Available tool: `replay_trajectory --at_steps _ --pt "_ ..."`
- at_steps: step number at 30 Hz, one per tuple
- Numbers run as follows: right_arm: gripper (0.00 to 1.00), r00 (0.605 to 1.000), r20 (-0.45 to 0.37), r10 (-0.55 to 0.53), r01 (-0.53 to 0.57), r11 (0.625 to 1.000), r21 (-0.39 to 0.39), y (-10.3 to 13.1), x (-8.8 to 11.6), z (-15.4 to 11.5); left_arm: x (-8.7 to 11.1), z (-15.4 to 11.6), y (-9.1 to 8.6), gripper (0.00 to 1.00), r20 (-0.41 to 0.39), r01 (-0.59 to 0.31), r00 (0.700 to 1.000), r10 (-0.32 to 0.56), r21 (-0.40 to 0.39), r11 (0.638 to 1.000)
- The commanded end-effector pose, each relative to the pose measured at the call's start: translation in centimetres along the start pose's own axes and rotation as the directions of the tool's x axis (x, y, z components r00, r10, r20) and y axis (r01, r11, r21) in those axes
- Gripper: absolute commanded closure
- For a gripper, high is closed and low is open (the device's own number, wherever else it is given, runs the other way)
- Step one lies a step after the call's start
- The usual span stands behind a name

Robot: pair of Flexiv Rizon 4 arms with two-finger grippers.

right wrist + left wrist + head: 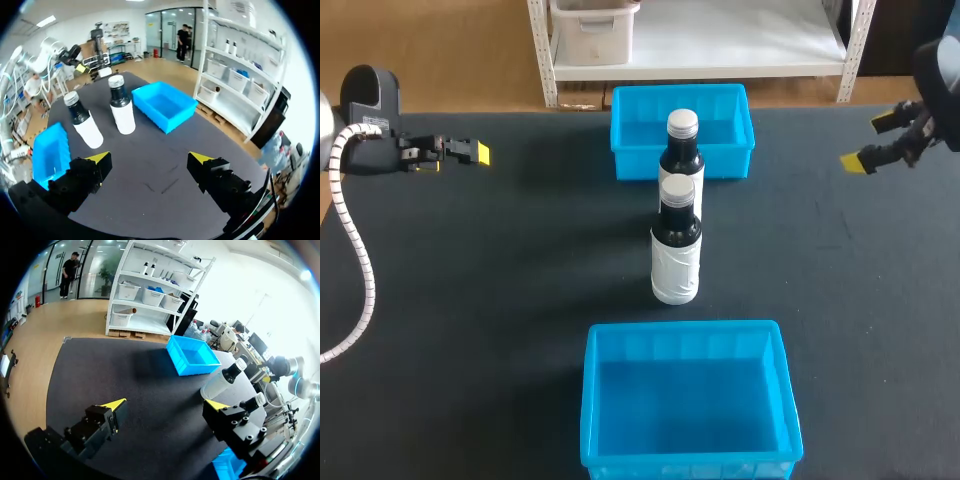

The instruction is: Pick up the bottle, and place it in the far bin if it is heavy, or in the near bin if it is light.

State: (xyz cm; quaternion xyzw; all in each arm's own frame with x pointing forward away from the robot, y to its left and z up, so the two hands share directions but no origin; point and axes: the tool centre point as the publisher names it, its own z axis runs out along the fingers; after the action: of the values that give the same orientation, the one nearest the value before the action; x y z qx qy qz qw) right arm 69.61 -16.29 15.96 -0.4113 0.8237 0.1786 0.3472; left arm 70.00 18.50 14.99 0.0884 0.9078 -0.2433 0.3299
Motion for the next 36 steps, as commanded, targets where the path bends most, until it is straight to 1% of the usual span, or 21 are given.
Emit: replay_trajectory --at_steps 1,7,8,10,11,15,17,20,22,27,36 --pt "0.0 0.998 0.014 -0.064 0.065 0.949 -0.308 -0.6 0.1 -0.1 0.0 0.0 0.0 0.0 0.0 0.0 1.0 0.0 0.0 1.0" --pt "0.0 0.998 0.014 -0.064 0.065 0.949 -0.308 -0.6 0.1 -0.1 0.0 0.0 0.0 0.0 0.0 0.0 1.0 0.0 0.0 1.0" --pt "0.0 0.994 0.007 -0.113 0.109 0.944 -0.311 -0.5 0.0 0.2 0.0 0.0 0.0 0.0 0.0 0.0 1.0 0.0 0.0 1.0" --pt "0.0 0.979 -0.032 -0.2 0.179 0.927 -0.329 -0.1 -0.1 0.7 0.0 0.0 0.0 0.0 0.0 0.0 1.0 0.0 0.0 1.0" --pt "0.0 0.969 -0.034 -0.244 0.219 0.915 -0.34 0.3 -0.2 1.0 0.0 0.0 0.0 0.0 0.0 0.0 1.0 0.0 0.0 1.0" --pt "0.0 0.936 -0.007 -0.351 0.321 0.865 -0.385 1.6 -0.5 1.6 0.0 0.0 0.0 0.0 0.0 0.0 1.0 0.0 0.0 1.0" --pt "0.0 0.918 0.024 -0.397 0.373 0.839 -0.397 2.3 -0.5 1.8 0.0 0.0 0.0 0.0 0.0 0.0 1.0 0.0 0.0 1.0" --pt "0.0 0.901 0.043 -0.433 0.413 0.821 -0.394 3.3 -0.7 1.9 0.0 0.0 0.0 0.0 0.0 0.0 1.0 0.0 0.0 1.0" --pt "0.0 0.9 0.05 -0.433 0.418 0.823 -0.385 3.9 -0.8 2.0 0.0 0.0 0.0 0.0 0.0 0.0 1.0 0.0 0.0 1.0" --pt "0.0 0.914 0.095 -0.394 0.401 0.846 -0.352 5.4 -0.9 2.1 0.0 0.0 0.0 0.0 0.0 0.0 1.0 0.0 0.0 1.0" --pt "0.0 0.904 0.135 -0.405 0.427 0.845 -0.321 8.4 -2.0 3.1 0.0 0.0 0.0 0.0 0.0 0.0 1.0 0.0 0.0 1.0"
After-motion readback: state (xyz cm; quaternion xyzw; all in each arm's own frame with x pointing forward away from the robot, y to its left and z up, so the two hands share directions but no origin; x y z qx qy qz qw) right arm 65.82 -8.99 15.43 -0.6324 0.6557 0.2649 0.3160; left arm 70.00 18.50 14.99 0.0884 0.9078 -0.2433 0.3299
